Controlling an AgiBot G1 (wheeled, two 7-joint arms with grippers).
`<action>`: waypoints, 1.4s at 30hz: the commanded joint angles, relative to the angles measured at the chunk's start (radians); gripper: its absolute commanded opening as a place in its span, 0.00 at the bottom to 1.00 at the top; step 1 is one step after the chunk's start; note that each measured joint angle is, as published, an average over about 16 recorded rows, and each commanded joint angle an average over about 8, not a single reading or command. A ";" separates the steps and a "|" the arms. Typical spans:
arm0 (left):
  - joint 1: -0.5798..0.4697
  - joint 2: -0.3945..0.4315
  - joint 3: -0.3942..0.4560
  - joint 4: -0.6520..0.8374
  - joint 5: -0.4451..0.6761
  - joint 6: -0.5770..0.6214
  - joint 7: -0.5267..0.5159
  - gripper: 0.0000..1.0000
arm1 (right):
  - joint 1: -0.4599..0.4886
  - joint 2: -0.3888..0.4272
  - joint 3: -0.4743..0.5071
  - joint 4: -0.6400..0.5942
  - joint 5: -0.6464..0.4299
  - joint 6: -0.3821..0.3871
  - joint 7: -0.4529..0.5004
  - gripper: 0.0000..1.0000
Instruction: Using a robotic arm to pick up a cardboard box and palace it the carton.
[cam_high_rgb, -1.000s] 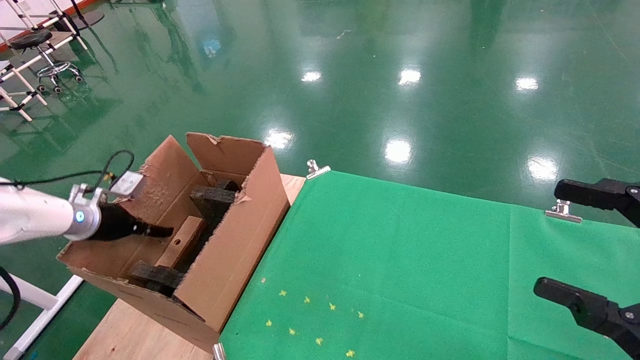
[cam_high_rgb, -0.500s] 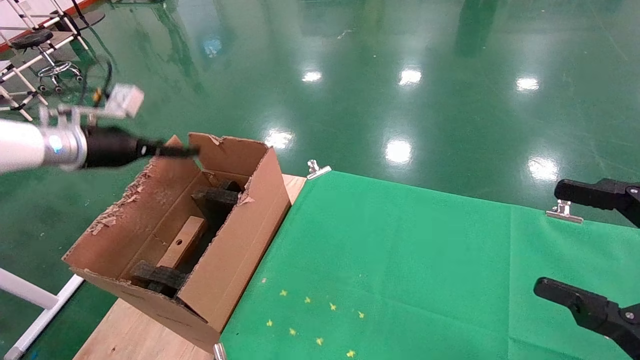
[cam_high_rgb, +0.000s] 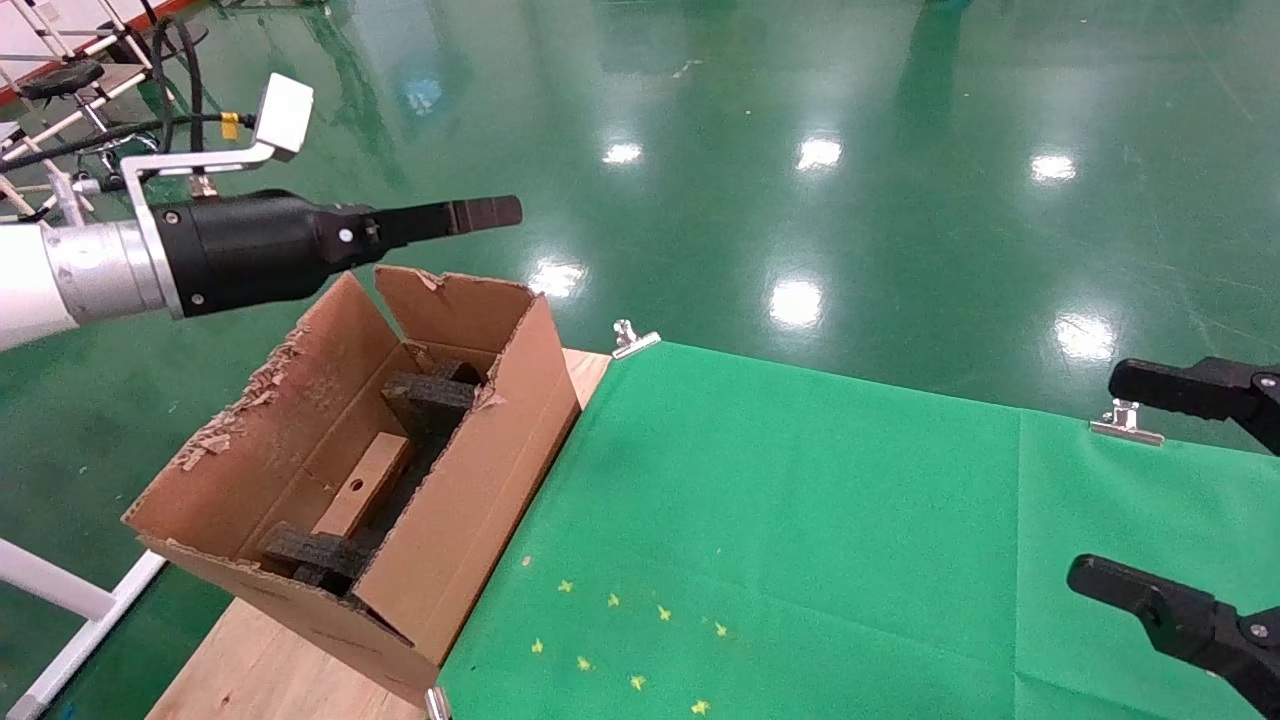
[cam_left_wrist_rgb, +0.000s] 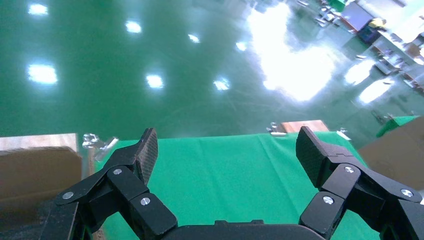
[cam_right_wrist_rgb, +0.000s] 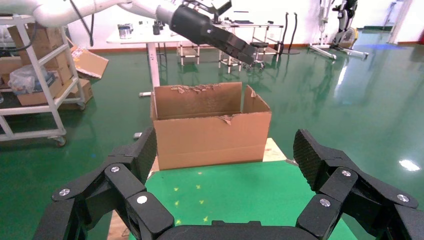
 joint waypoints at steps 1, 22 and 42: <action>0.039 -0.013 -0.022 -0.046 -0.059 0.009 -0.025 1.00 | 0.000 0.000 0.000 0.000 0.000 0.000 0.000 1.00; 0.135 0.007 -0.092 -0.159 -0.122 0.075 0.124 1.00 | 0.000 0.000 0.000 0.000 0.000 0.000 0.000 1.00; 0.282 0.035 -0.199 -0.340 -0.225 0.178 0.340 1.00 | 0.000 0.000 0.000 0.000 0.000 0.000 0.000 1.00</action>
